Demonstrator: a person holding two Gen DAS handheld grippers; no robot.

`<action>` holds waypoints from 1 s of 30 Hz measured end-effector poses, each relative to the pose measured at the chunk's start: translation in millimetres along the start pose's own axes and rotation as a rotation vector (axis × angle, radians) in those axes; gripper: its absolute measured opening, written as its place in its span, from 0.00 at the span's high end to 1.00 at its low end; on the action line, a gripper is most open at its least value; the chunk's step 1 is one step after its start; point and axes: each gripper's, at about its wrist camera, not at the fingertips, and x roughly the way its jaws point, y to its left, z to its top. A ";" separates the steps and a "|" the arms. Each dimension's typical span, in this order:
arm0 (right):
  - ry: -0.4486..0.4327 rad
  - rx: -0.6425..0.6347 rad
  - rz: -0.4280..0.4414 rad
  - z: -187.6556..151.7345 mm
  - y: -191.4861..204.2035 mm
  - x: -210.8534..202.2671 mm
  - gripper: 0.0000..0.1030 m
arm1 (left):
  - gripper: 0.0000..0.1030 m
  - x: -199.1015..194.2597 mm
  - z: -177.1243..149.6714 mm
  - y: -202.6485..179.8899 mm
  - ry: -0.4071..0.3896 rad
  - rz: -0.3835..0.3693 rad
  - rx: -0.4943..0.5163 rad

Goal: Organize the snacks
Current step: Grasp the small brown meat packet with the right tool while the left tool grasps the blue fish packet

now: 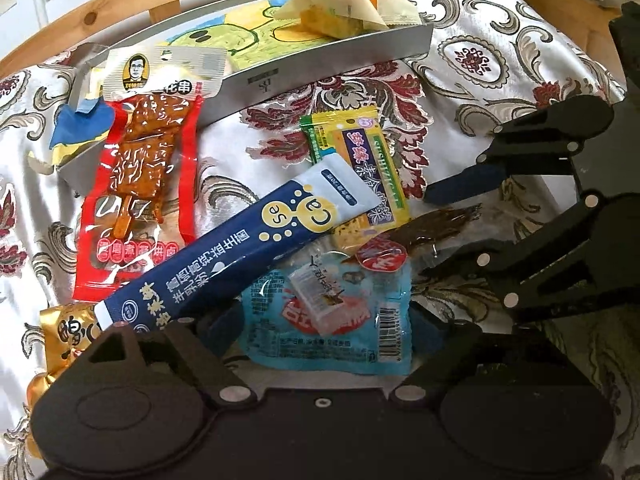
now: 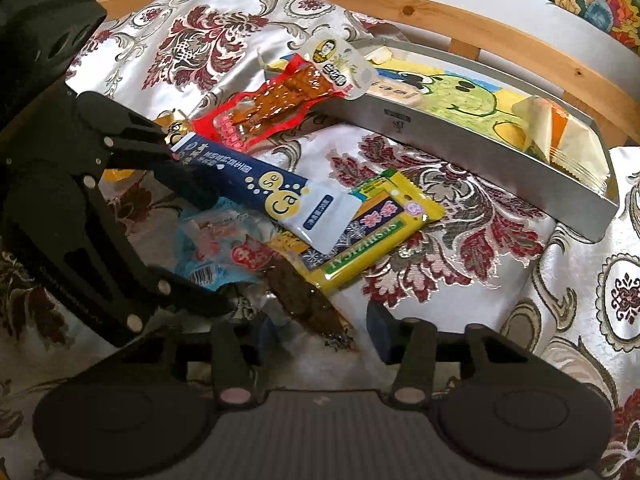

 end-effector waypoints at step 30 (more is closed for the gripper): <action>-0.132 -0.373 -0.136 -3.1 57.4 -17.3 0.86 | 0.46 -35.7 -16.0 -27.3 0.018 0.102 -0.013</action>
